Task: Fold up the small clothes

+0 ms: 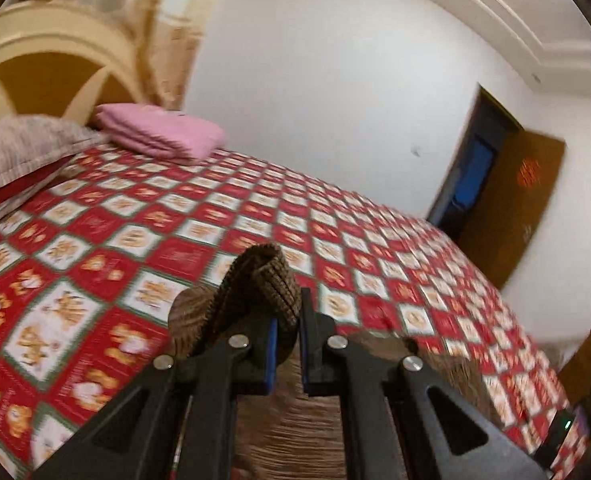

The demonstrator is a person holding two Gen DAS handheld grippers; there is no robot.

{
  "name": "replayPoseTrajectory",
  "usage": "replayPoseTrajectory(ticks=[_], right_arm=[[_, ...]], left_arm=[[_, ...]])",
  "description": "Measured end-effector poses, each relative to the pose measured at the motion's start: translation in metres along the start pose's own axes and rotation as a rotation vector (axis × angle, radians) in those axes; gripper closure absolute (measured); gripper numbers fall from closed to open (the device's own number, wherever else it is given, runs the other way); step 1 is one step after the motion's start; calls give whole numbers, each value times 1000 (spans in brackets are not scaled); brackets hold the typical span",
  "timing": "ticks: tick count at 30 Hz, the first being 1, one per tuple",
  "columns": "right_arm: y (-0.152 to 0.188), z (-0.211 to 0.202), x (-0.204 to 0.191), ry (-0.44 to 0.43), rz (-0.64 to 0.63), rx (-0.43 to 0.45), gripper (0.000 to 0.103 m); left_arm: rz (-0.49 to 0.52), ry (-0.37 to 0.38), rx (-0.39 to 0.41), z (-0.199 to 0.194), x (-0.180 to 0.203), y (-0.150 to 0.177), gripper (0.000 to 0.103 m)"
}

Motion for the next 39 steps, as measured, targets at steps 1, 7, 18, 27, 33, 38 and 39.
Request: replayPoseTrajectory(ticks=[1, 7, 18, 27, 33, 38, 39], right_arm=[[0, -1, 1, -7, 8, 2, 36], [-1, -5, 7, -33, 37, 23, 36], [-2, -9, 15, -90, 87, 47, 32], [-2, -7, 16, -75, 82, 42, 32], [-2, -5, 13, -40, 64, 23, 31], [-6, -2, -54, 144, -192, -7, 31], [-6, 3, -82, 100, -248, -32, 31]], left_arm=[[29, 12, -15, 8, 17, 10, 95], [175, -40, -139, 66, 95, 84, 85], [436, -12, -113, 23, 127, 113, 17], [338, -477, -271, 66, -41, 77, 4], [246, -443, -354, 73, -58, 98, 2], [180, -394, -338, 70, -65, 102, 0], [161, -378, -343, 71, -67, 102, 0]])
Point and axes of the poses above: each gripper's, at about its wrist camera, not at the fingertips, and z roughly the way its jaws point, x to its right, y to its underside, the point moved 5 cm from there along z, roughly the way its jaws point, and after that the axes turned 3 degrees about -x, right-handed, at the moved point
